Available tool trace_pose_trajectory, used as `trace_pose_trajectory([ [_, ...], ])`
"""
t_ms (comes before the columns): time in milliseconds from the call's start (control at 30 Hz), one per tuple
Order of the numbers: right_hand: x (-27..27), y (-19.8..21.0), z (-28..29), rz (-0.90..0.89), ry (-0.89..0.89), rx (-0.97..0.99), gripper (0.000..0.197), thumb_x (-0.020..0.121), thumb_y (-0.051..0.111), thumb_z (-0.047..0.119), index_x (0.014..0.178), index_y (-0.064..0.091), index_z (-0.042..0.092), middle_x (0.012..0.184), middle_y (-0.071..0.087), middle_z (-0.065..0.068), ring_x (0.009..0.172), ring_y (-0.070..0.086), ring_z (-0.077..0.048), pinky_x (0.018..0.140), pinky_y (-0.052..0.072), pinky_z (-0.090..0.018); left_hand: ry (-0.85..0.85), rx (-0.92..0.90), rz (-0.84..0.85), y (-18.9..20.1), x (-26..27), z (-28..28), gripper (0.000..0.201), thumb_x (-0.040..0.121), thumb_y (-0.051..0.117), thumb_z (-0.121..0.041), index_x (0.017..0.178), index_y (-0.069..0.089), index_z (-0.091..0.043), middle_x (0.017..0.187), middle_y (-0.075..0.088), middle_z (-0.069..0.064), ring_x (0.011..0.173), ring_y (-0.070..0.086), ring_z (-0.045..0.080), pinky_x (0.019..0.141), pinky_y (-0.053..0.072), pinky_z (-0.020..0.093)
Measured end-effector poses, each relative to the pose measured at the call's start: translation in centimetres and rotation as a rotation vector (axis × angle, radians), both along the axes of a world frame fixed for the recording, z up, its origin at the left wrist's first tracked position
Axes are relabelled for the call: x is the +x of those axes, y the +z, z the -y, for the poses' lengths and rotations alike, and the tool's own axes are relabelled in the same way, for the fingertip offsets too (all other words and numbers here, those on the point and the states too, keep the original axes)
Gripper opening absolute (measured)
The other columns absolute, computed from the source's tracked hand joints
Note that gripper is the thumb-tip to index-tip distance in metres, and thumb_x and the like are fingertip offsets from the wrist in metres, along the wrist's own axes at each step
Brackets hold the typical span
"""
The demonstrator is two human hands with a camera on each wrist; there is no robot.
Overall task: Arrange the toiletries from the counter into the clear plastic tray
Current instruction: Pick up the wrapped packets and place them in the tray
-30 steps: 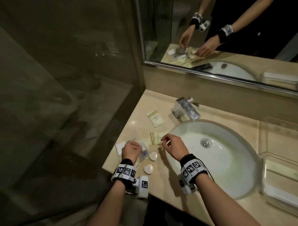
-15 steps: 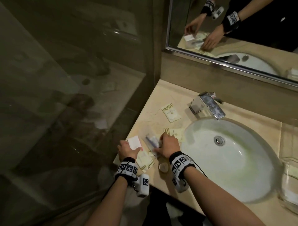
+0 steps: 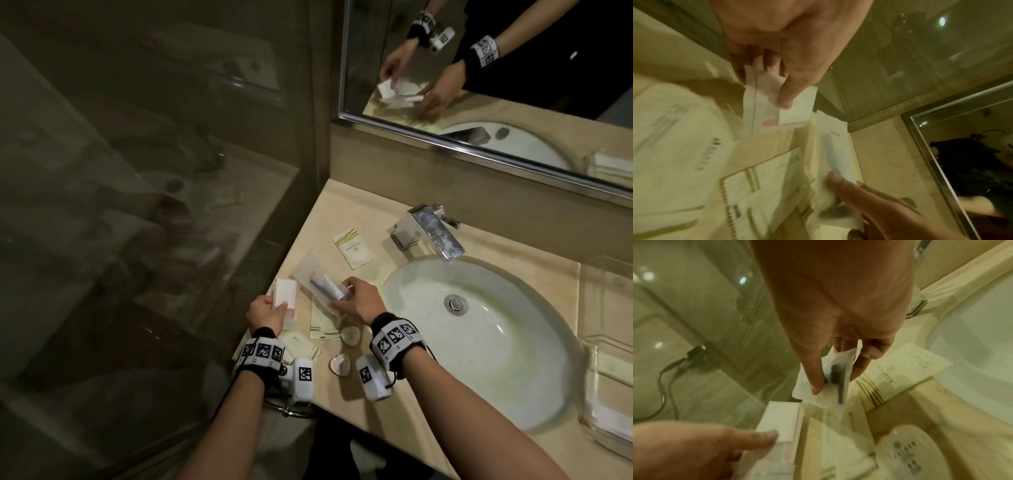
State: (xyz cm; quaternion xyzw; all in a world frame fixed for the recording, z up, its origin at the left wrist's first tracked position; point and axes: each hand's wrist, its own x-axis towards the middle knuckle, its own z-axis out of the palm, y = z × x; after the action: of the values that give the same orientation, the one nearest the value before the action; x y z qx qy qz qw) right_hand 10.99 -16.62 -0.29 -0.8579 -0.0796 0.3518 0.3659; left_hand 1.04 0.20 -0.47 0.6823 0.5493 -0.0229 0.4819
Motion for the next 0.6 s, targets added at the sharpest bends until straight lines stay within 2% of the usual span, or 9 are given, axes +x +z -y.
trace_pose_trajectory([
  [33,0.3,0.4,0.4,-0.014,-0.012,0.04,0.036,0.079,0.079,0.025,0.108,0.06,0.015,0.097,0.061,0.001,0.076,0.057,-0.01,0.059,0.039,-0.014,0.006,-0.01,0.023,0.3,0.4,0.0,0.027,0.081,0.071,-0.009,0.105,0.063,0.001,0.107,0.068,0.018,0.1,0.064,0.032,0.084,0.051,0.034],
  [67,0.6,0.8,0.9,-0.017,-0.023,0.082,0.038,0.08,0.078,0.027,0.112,0.062,0.013,0.098,0.062,0.001,0.082,0.059,-0.014,0.061,0.04,-0.016,0.012,-0.026,0.042,0.8,0.9,0.1,0.029,0.081,0.071,-0.009,0.106,0.062,0.001,0.104,0.067,0.014,0.1,0.064,0.031,0.086,0.052,0.034],
  [133,1.2,1.5,2.0,-0.016,-0.074,0.179,0.039,0.081,0.076,0.033,0.113,0.066,0.012,0.101,0.068,-0.002,0.092,0.063,-0.021,0.074,0.046,-0.025,0.022,-0.079,0.094,1.5,2.1,0.5,0.028,0.08,0.072,-0.009,0.104,0.061,-0.002,0.102,0.065,0.011,0.098,0.065,0.03,0.088,0.054,0.038],
  [200,1.8,2.3,3.4,-0.021,-0.162,0.285,0.033,0.085,0.072,0.037,0.108,0.069,0.013,0.096,0.071,-0.002,0.09,0.065,-0.021,0.077,0.047,-0.029,0.024,-0.145,0.142,2.3,3.5,1.2,0.021,0.077,0.074,-0.009,0.092,0.059,-0.01,0.106,0.067,0.018,0.096,0.066,0.034,0.086,0.056,0.049],
  [267,2.4,3.9,5.2,-0.02,-0.236,0.374,0.026,0.088,0.068,0.037,0.099,0.071,0.014,0.09,0.071,-0.001,0.084,0.064,-0.017,0.075,0.047,-0.027,0.011,-0.185,0.2,3.1,5.0,2.4,0.021,0.076,0.075,-0.011,0.088,0.058,-0.011,0.106,0.069,0.021,0.093,0.068,0.034,0.082,0.056,0.053],
  [367,3.5,6.0,8.8,-0.039,-0.364,0.479,0.027,0.088,0.071,0.027,0.109,0.069,0.012,0.099,0.075,-0.007,0.084,0.069,-0.014,0.078,0.051,-0.024,-0.043,-0.178,0.283,5.7,7.7,5.4,0.027,0.078,0.074,-0.011,0.101,0.061,-0.006,0.1,0.07,0.015,0.089,0.068,0.028,0.083,0.057,0.041],
  [467,4.3,7.3,13.4,0.001,-0.506,0.547,0.034,0.081,0.076,0.016,0.113,0.063,0.013,0.092,0.073,-0.003,0.081,0.068,-0.013,0.072,0.051,-0.021,-0.142,-0.212,0.36,8.1,10.3,9.4,0.03,0.082,0.07,-0.011,0.109,0.059,-0.004,0.098,0.067,0.01,0.085,0.064,0.024,0.07,0.052,0.028],
  [533,4.4,8.0,17.0,0.054,-0.597,0.567,0.041,0.079,0.078,0.012,0.115,0.059,0.017,0.082,0.069,0.0,0.07,0.065,-0.007,0.063,0.048,-0.016,-0.203,-0.258,0.39,9.2,11.6,12.6,0.03,0.084,0.069,-0.011,0.111,0.058,-0.005,0.098,0.067,0.011,0.088,0.065,0.025,0.068,0.052,0.028],
  [600,4.0,8.4,20.8,0.081,-0.678,0.598,0.037,0.085,0.072,0.01,0.119,0.059,0.017,0.083,0.071,0.001,0.069,0.066,-0.004,0.06,0.049,-0.016,-0.277,-0.278,0.416,9.7,12.8,16.4,0.027,0.084,0.069,-0.009,0.108,0.057,-0.005,0.101,0.068,0.014,0.087,0.065,0.026,0.074,0.055,0.032],
])
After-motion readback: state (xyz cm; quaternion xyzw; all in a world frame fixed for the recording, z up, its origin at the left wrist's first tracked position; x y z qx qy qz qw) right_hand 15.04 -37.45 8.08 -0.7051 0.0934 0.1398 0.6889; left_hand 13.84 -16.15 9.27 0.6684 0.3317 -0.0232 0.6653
